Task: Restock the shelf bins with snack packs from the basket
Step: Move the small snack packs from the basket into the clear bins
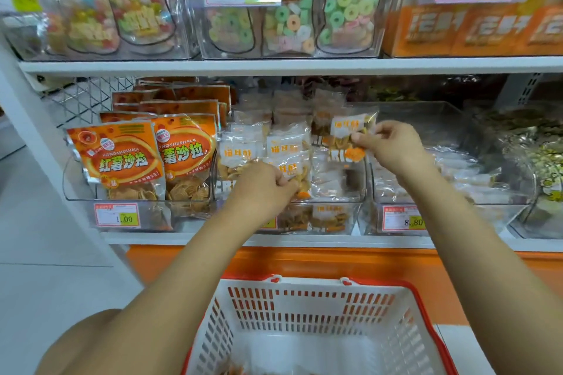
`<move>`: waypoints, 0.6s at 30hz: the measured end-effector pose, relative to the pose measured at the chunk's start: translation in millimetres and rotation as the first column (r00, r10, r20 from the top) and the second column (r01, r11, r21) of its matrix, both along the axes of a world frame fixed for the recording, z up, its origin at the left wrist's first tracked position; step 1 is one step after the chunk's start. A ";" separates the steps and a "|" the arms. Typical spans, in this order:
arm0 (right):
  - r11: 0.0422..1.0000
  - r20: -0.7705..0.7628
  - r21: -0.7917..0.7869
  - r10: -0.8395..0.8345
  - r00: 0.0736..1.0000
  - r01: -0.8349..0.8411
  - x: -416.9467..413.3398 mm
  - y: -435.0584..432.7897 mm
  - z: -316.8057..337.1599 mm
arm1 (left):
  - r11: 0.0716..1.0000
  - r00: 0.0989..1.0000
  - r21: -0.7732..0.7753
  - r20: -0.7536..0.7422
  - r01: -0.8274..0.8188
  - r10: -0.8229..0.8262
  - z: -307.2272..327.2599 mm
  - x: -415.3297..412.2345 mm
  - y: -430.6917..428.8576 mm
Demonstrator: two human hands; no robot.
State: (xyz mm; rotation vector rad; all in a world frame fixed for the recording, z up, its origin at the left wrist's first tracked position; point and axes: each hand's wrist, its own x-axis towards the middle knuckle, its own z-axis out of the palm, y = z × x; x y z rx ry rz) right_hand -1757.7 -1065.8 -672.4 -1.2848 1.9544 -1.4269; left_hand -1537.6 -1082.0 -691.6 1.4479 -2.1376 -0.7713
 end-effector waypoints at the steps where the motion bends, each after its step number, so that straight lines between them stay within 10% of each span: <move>1: 0.999 -0.086 -0.009 -0.054 0.995 0.054 1.1 -7.6 1.3 | 1.000 0.998 -0.012 0.066 0.006 -0.005 -1.8 -0.6 -0.7; 14: 0.930 -0.525 0.334 0.046 0.850 0.156 3.4 -100.2 8.3 | 0.997 0.989 0.056 0.139 0.045 -0.052 -7.8 -1.7 -12.7; 18: 0.954 -0.651 0.103 -0.150 0.744 0.282 9.5 -102.7 2.6 | 0.996 0.987 0.062 0.148 0.059 -0.068 -6.7 -1.4 -14.1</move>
